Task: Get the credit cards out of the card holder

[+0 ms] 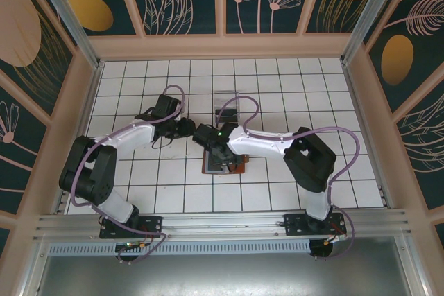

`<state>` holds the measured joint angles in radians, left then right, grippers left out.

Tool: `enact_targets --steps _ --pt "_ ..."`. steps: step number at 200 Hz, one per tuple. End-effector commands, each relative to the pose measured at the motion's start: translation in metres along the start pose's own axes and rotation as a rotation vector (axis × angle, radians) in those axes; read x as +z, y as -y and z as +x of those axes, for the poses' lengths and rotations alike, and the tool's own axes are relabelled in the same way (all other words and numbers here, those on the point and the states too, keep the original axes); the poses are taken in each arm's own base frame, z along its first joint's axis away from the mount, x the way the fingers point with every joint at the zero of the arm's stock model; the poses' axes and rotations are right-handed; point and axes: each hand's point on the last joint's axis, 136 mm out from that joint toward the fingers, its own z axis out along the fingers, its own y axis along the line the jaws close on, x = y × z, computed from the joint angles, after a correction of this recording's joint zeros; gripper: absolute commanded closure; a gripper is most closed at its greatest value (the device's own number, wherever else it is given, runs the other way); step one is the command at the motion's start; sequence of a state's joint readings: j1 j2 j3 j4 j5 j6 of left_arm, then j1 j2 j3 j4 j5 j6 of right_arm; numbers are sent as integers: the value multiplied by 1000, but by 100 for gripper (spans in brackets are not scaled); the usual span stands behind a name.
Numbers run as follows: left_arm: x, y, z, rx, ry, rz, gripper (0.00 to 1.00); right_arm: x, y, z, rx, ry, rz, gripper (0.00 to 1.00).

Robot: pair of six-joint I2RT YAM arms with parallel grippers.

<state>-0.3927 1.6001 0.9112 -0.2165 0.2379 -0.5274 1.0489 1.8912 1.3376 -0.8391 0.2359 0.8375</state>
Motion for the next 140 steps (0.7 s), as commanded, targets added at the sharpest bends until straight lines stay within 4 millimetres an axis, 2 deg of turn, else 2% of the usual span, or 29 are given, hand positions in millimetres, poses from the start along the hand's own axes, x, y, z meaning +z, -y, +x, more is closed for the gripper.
enact_targets --steps 1,41,66,69,79,98,120,123,140 --pt "1 11 -4 7 -8 29 63 -1 25 1 39 17 69 47" --pt "6 23 1 34 -29 37 62 5 47 6 62 12 108 47" --pt "11 28 14 60 -63 26 62 5 61 7 69 13 154 47" --pt "9 36 7 68 -47 39 62 5 62 7 69 14 158 47" --pt "9 40 10 74 -55 43 62 2 65 5 71 21 167 47" --pt "10 47 17 82 -73 54 62 -4 63 0 76 35 153 48" --pt "7 57 26 86 -81 84 62 -10 52 -7 77 44 97 53" --pt "10 51 35 79 -100 74 62 -11 50 -8 77 46 87 54" --pt "11 51 50 71 -127 84 63 -15 39 -13 82 48 27 58"
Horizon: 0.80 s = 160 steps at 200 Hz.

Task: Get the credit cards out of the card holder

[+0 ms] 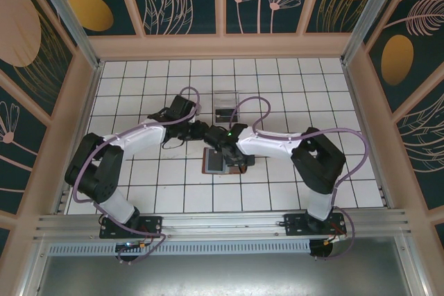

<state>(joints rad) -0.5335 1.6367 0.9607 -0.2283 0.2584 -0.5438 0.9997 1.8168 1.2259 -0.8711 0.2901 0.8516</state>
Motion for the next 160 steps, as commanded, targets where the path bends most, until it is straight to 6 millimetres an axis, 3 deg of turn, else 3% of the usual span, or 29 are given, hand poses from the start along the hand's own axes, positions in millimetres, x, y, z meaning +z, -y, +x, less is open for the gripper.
enact_targets --steps 1,48,74,104,160 --pt "1 2 24 -28 -52 18 63 -20 -9 -18 43 47 -77 58" --pt "7 5 58 -84 -104 93 67 -48 -59 -29 70 55 -439 71" --pt "7 11 66 -87 -115 118 68 -50 -76 -29 115 8 -682 79" --pt "4 18 68 -91 -113 148 70 -42 -76 -30 152 -4 -818 82" --pt "10 16 75 -86 -146 111 71 -19 -70 -27 160 -42 -817 83"
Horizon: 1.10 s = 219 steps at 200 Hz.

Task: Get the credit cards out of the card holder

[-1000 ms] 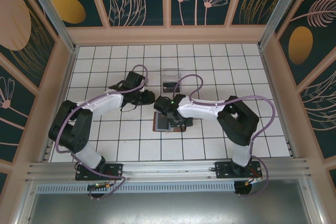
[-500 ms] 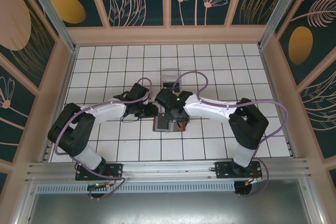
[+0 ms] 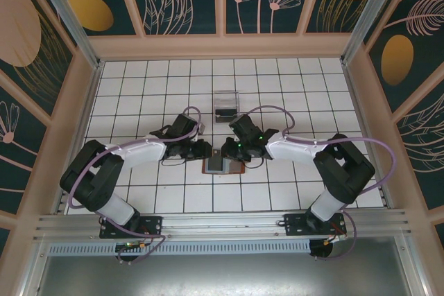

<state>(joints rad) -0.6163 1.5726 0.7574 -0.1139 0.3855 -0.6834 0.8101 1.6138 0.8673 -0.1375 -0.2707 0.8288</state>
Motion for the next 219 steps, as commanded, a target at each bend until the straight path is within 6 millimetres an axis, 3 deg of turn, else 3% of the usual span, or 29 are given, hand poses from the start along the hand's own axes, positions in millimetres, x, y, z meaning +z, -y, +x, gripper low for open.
enact_targets --steps 1,88,175,219 --pt "2 2 1 -7 -9 -4 71 6 -8 -3 -8 -6 -62 83" --pt "14 -19 11 -6 -58 -113 72 23 2 0 0 -45 -28 80" --pt "14 -19 12 -9 -60 -114 72 23 22 0 1 -40 76 73" --pt "14 -20 11 -7 -58 -118 72 12 5 -8 -30 -7 60 73"
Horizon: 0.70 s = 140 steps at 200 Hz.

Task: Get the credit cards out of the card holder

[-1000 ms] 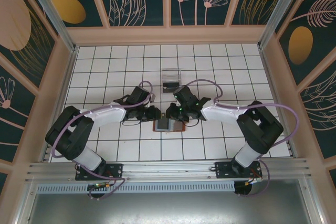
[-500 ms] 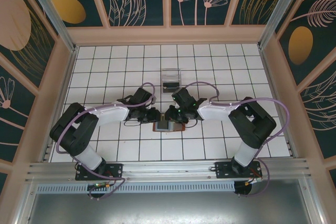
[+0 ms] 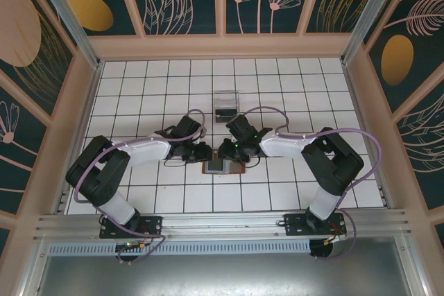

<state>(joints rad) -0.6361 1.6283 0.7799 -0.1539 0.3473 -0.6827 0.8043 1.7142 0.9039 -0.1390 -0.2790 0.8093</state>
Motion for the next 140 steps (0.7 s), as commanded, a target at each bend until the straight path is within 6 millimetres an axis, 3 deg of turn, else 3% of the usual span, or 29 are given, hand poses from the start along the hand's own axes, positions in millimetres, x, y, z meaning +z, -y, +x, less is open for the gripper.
enact_targets --steps 1,30,140 --pt "3 -8 3 1 -18 -49 72 -11 -7 -8 -32 36 13 73" --pt "3 -7 2 1 -17 -46 72 -12 -24 -7 -42 29 -58 73" --pt "3 -6 2 7 -22 -43 72 3 -21 -2 -39 -10 -62 73"
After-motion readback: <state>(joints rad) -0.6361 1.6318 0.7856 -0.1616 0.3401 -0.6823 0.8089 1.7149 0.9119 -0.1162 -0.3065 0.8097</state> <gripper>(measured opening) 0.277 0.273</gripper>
